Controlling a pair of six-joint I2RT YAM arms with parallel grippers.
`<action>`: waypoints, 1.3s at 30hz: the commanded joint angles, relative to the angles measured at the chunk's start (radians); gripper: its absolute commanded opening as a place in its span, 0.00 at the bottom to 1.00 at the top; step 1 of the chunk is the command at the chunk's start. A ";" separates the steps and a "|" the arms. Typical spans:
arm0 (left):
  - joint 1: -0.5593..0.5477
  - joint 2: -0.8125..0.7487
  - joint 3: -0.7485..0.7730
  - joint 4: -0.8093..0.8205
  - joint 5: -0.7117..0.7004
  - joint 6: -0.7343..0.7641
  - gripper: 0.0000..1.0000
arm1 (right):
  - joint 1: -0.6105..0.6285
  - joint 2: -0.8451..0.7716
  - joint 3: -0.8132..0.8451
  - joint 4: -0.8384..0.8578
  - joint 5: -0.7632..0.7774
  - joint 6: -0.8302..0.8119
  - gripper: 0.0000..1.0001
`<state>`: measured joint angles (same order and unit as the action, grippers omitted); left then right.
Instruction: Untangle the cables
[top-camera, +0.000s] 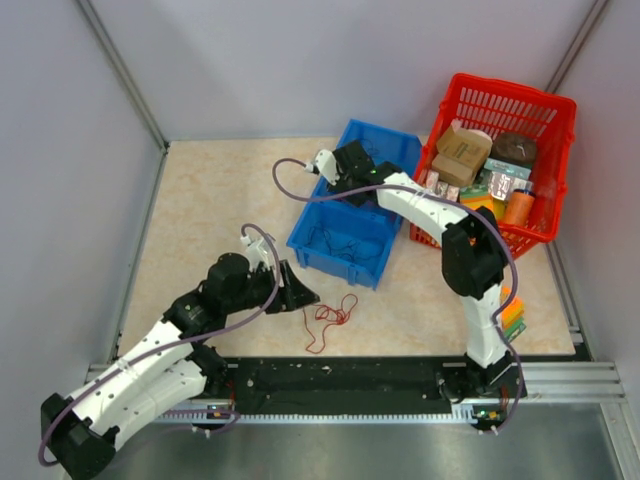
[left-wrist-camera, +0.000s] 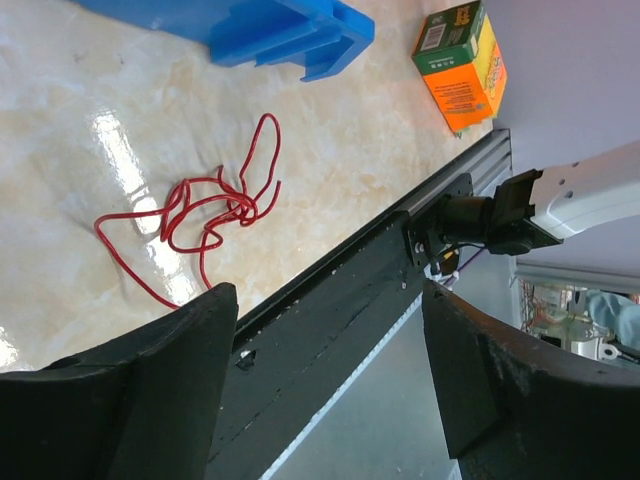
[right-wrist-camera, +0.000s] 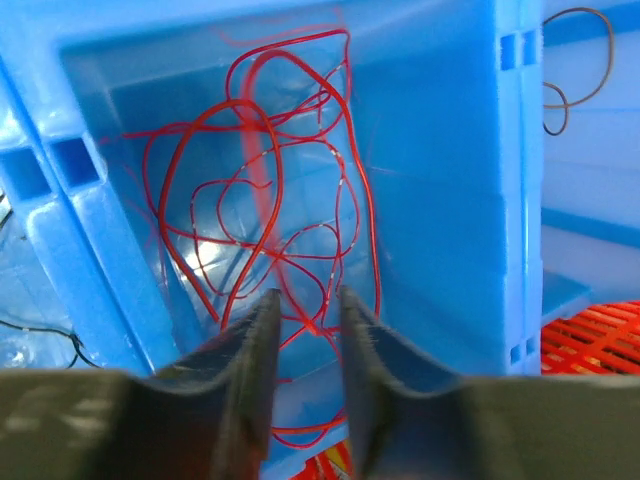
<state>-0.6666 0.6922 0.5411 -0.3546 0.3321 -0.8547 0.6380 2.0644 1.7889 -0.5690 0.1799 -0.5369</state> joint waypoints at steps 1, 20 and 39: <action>0.001 0.027 -0.038 0.100 0.036 0.005 0.77 | 0.000 -0.055 0.021 0.032 -0.016 0.136 0.39; -0.004 0.429 -0.013 0.143 -0.117 0.253 0.71 | 0.290 -0.986 -0.989 0.306 -0.332 0.992 0.55; -0.013 0.534 -0.050 0.339 0.044 0.223 0.04 | 0.324 -0.847 -1.511 1.141 -0.258 1.376 0.60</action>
<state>-0.6762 1.3075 0.4953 -0.0612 0.3294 -0.6285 0.9421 1.1545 0.3012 0.3676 -0.1169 0.7933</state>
